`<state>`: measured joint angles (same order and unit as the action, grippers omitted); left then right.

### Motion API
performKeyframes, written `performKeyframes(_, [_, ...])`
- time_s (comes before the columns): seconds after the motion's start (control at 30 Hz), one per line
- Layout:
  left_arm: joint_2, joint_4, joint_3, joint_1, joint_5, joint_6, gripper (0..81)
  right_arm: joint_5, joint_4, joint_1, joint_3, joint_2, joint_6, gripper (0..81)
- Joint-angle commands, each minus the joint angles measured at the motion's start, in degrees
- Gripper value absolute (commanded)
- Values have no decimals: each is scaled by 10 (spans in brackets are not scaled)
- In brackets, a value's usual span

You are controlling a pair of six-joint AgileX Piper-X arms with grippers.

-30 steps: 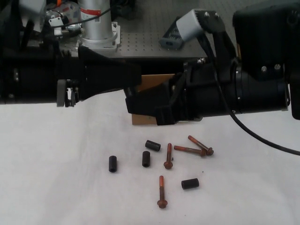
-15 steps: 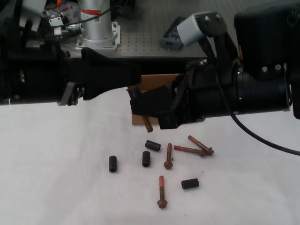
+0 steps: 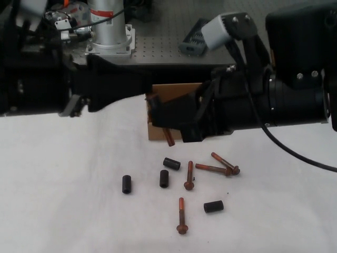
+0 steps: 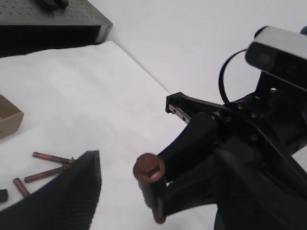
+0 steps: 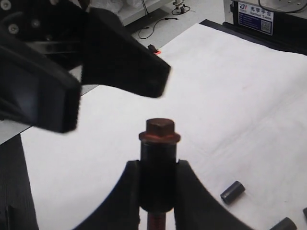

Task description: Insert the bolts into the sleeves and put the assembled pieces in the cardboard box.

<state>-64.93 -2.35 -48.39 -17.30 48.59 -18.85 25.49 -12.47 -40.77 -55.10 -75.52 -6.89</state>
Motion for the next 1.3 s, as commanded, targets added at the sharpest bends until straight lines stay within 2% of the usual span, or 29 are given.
performKeyframes(0.0, [42,50,-2,44,-4,26,434,4,4,-2,-6,9,2,29])
performKeyframes(0.23, [145,247,-2,151,-9,109,420,-5,-8,75,-67,-82,1,29])
performKeyframes(0.47, [240,368,-2,216,-51,134,420,-5,-13,139,-235,-267,1,29])
performKeyframes(0.67, [276,392,-2,230,-64,135,420,-5,-49,165,-426,-434,1,29])
performKeyframes(0.9, [270,392,-2,230,-107,151,420,12,-112,164,-603,-582,-30,29])
performKeyframes(1.27, [248,392,-2,230,-110,168,420,-12,-183,139,-635,-634,-33,29])
